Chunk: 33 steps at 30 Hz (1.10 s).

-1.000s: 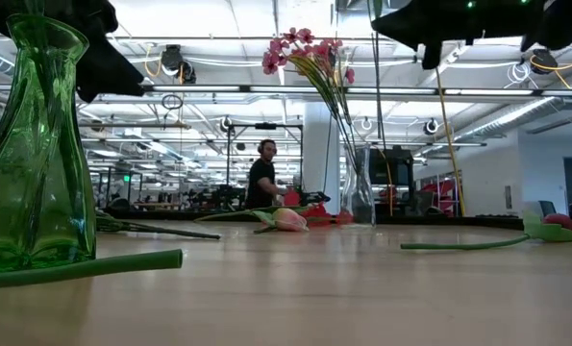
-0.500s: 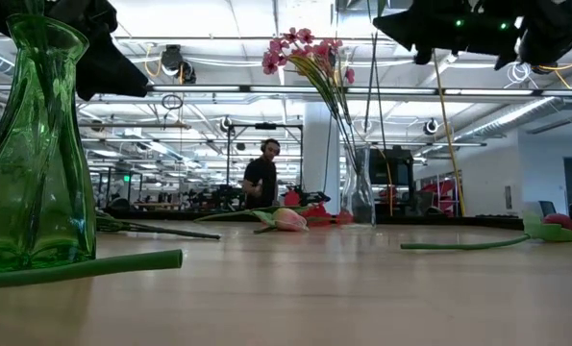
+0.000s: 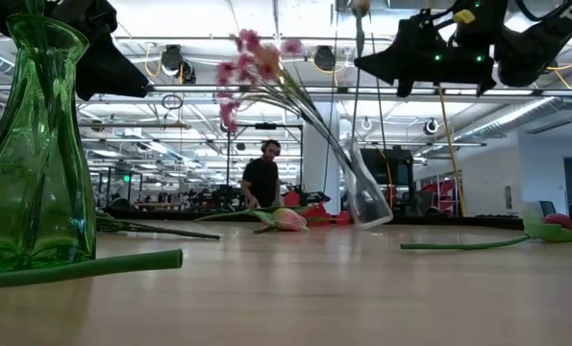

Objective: Sort flowers into vase by color
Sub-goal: Put the bottom pink flower into the transparent vase

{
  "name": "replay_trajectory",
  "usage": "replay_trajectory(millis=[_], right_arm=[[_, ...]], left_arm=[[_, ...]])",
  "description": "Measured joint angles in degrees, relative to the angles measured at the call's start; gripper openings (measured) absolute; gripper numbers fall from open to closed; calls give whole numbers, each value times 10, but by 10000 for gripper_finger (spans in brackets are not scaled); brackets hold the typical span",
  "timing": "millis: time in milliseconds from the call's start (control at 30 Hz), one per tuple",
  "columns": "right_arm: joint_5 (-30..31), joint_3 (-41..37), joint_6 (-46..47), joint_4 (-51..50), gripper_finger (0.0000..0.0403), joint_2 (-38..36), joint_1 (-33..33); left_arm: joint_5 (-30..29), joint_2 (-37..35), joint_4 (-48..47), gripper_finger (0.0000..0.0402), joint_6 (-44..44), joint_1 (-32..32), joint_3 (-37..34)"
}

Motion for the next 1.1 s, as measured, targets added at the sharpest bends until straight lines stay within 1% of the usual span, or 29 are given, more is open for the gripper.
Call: replay_trajectory(millis=[133,233,300,433,533,633,700,800,967,1100], right_arm=[[-27,0,-2,12,3,-2,-4],[-26,0,-3,12,3,-11,-8],[-28,0,0,0,3,-13,-8],[-71,0,29,-16,3,-15,-7],[-82,0,38,-48,3,-15,-7],[-82,0,37,-72,4,-15,-7],[-68,0,38,-81,4,-15,-7],[-54,0,39,-80,4,-15,-7],[-52,0,40,-74,4,-22,-7],[-49,0,58,-78,4,-36,-7]], left_arm=[[-12,0,0,168,0,0,0],[-26,0,0,168,0,0,0],[-33,0,-1,168,0,0,0],[-38,0,-1,168,0,0,0],[-39,0,-1,168,1,0,0],[-39,0,-1,168,1,0,0],[-40,0,-1,168,1,0,0],[-40,0,-1,168,1,0,0],[-40,0,-1,168,1,0,0],[-40,0,-1,168,1,0,0]])
